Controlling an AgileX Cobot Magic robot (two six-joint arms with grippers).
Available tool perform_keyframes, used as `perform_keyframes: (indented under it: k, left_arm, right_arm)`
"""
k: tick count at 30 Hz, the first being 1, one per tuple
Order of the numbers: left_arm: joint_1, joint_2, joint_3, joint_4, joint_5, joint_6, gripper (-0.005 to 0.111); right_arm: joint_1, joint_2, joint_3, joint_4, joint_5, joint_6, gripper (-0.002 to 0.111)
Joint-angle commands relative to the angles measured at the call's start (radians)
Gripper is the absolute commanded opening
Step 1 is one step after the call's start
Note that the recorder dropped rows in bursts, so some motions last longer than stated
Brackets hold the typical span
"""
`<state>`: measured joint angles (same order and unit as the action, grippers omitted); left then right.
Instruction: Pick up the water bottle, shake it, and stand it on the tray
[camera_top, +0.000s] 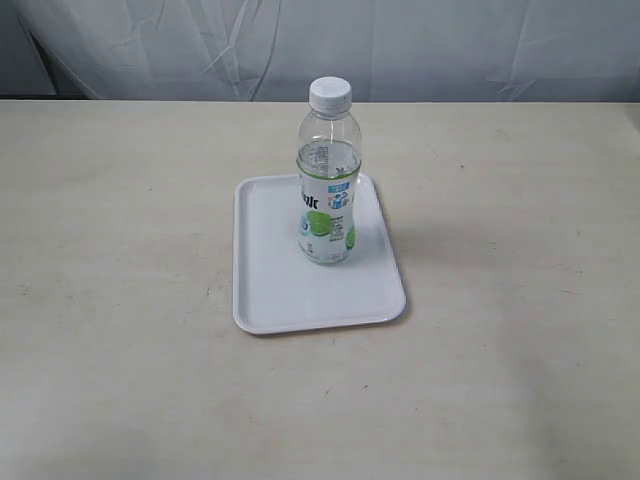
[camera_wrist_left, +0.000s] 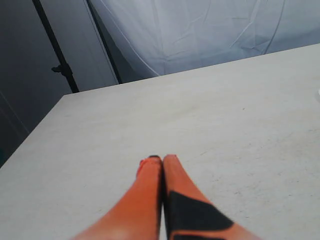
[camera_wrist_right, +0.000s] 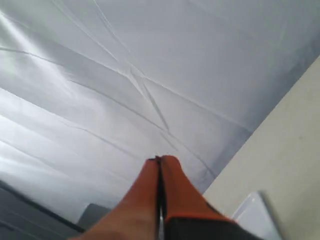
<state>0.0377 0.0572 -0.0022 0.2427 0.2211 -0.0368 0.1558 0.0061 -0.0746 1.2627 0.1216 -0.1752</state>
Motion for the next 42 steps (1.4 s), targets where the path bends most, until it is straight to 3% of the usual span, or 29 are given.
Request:
perform_keyframes:
  k: [1, 6, 10, 11, 21, 25, 30, 34, 39, 42]
  left_arm:
    - [0.001, -0.004, 0.002, 0.005, -0.013, -0.008, 0.000]
    - [0.001, -0.004, 0.002, 0.005, -0.013, -0.008, 0.000]
    - [0.001, -0.004, 0.002, 0.005, -0.013, -0.008, 0.000]
    - [0.001, -0.004, 0.002, 0.005, -0.013, -0.008, 0.000]
    - [0.001, -0.004, 0.002, 0.005, -0.013, -0.008, 0.000]
    - [0.001, -0.004, 0.002, 0.005, -0.013, -0.008, 0.000]
    - [0.001, -0.004, 0.002, 0.005, -0.013, -0.008, 0.000]
    - [0.001, -0.004, 0.002, 0.005, -0.013, -0.008, 0.000]
    - [0.001, -0.004, 0.002, 0.005, -0.013, -0.008, 0.000]
    - [0.001, -0.004, 0.002, 0.005, -0.013, -0.008, 0.000]
  right_arm:
    - [-0.005, -0.006, 0.001, 0.129, 0.135, -0.004, 0.000]
    - [-0.005, -0.006, -0.074, 0.194, 0.202, -0.028, 0.000]
    - [-0.005, 0.007, -0.234, 0.194, 0.317, -0.692, 0.000]
    - [-0.005, 0.045, -0.271, 0.181, 0.312, -0.748, 0.000]
    - [-0.005, 0.554, -0.602, -0.233, 0.372, -0.750, -0.001]
    - [-0.005, 0.702, -0.706, -0.420, 0.339, -0.578, -0.001]
    - [-0.001, 0.896, -0.810, -0.997, 0.341, -0.037, -0.001]
    - [0.065, 1.046, -0.866, -1.450, 0.434, 0.365, -0.001]
    - [0.269, 1.137, -0.862, -1.490, 0.461, 0.400, -0.001]
    - [0.410, 1.159, -0.814, -1.490, 0.375, 0.400, -0.001]
